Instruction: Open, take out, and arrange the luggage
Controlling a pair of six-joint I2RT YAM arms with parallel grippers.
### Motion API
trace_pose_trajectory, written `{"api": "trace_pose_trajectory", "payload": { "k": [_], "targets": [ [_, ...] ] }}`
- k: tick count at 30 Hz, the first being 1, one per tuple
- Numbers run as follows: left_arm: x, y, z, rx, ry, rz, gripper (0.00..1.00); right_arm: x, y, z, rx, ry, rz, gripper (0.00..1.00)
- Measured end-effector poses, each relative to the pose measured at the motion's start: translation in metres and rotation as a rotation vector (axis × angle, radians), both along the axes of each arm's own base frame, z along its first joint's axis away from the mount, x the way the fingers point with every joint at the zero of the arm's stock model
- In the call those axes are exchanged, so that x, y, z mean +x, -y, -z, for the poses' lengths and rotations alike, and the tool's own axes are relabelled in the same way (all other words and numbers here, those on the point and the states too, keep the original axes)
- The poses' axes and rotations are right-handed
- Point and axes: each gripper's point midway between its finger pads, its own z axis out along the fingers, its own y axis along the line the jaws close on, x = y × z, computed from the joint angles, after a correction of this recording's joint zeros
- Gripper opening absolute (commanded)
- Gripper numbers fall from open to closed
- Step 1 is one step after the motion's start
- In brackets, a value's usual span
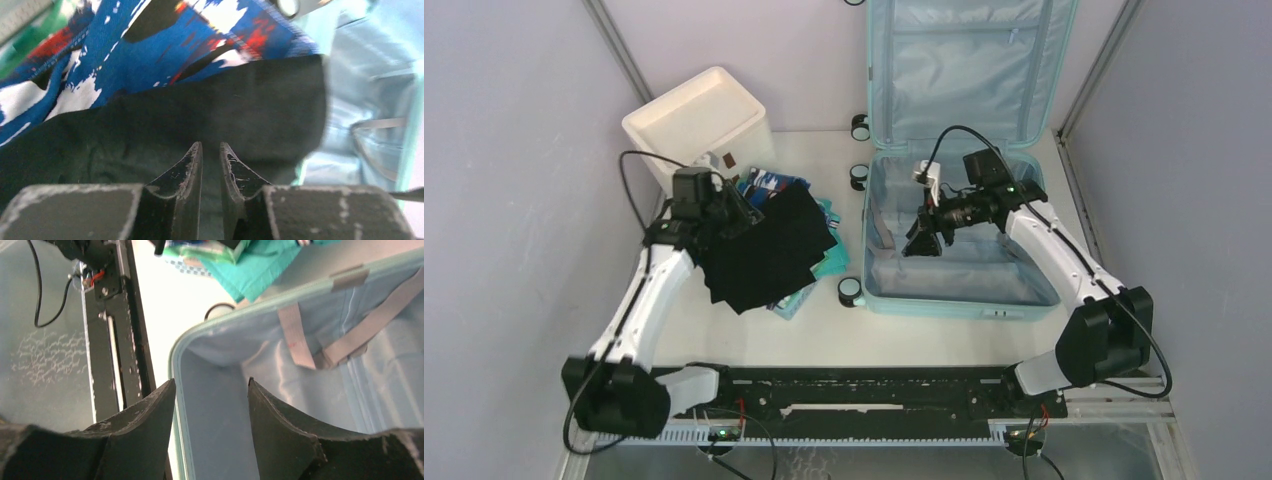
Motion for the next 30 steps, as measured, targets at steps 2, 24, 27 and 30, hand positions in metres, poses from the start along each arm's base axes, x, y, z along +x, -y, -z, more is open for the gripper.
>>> {"api": "trace_pose_trajectory", "payload": {
  "k": [2,24,27,30],
  "targets": [
    [0.009,0.001,0.033,0.012,-0.096,-0.001,0.21,0.004,-0.014,-0.004,0.014,0.008,0.002,0.62],
    [0.015,-0.013,0.104,0.07,-0.198,-0.087,0.3,0.148,-0.166,0.037,0.085,-0.208,0.496,0.39],
    [0.011,-0.016,0.102,0.08,-0.188,-0.099,0.32,0.165,-0.192,0.036,0.11,-0.2,0.525,0.43],
    [0.008,-0.019,0.098,0.089,-0.182,-0.107,0.35,0.174,-0.21,0.051,0.106,-0.217,0.536,0.47]
  ]
}}
